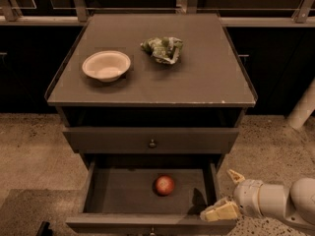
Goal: Pick apple from middle drawer and place on counter
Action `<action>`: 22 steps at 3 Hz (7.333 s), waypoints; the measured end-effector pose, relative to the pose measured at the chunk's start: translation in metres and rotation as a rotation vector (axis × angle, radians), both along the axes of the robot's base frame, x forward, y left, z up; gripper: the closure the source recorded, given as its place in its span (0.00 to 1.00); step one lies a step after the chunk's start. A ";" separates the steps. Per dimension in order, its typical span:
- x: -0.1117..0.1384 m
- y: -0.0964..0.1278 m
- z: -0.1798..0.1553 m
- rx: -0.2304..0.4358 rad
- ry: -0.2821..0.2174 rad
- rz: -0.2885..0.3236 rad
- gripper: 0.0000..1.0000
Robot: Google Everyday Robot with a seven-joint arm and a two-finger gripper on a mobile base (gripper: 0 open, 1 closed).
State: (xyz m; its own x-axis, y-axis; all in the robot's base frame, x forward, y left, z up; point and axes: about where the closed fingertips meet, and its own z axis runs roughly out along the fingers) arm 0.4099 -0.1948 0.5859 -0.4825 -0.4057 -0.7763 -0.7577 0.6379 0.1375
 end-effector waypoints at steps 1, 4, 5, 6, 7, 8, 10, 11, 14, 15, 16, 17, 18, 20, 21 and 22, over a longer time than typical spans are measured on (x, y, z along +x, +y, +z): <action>0.013 -0.001 -0.015 -0.039 -0.020 -0.009 0.00; 0.074 0.042 -0.065 -0.069 -0.063 0.064 0.00; 0.086 0.062 -0.094 -0.028 -0.040 0.091 0.00; 0.100 0.090 -0.129 0.017 -0.014 0.117 0.00; 0.113 0.111 -0.158 0.044 0.004 0.132 0.00; 0.122 0.131 -0.178 0.065 0.014 0.137 0.00; 0.129 0.159 -0.208 0.083 0.036 0.139 0.00; 0.129 0.160 -0.208 0.083 0.036 0.139 0.19; 0.129 0.160 -0.208 0.084 0.036 0.139 0.89; 0.122 0.160 -0.200 0.096 0.027 0.139 1.00; 0.093 0.159 -0.153 0.132 -0.023 0.123 1.00; 0.038 0.155 -0.085 0.155 -0.061 0.094 1.00; -0.004 0.111 -0.001 0.110 -0.150 0.013 1.00; 0.031 0.103 0.028 0.071 -0.123 0.104 1.00; 0.076 0.106 0.080 0.013 -0.117 0.221 1.00; 0.118 0.126 0.138 -0.027 -0.126 0.348 1.00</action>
Offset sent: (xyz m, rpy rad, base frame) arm 0.0845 0.0416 -0.0797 -0.0928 -0.0723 0.0680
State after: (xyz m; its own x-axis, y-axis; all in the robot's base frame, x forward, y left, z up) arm 0.5283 -0.0686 0.7241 -0.2136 -0.5499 -0.8074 -0.9397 0.3417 0.0159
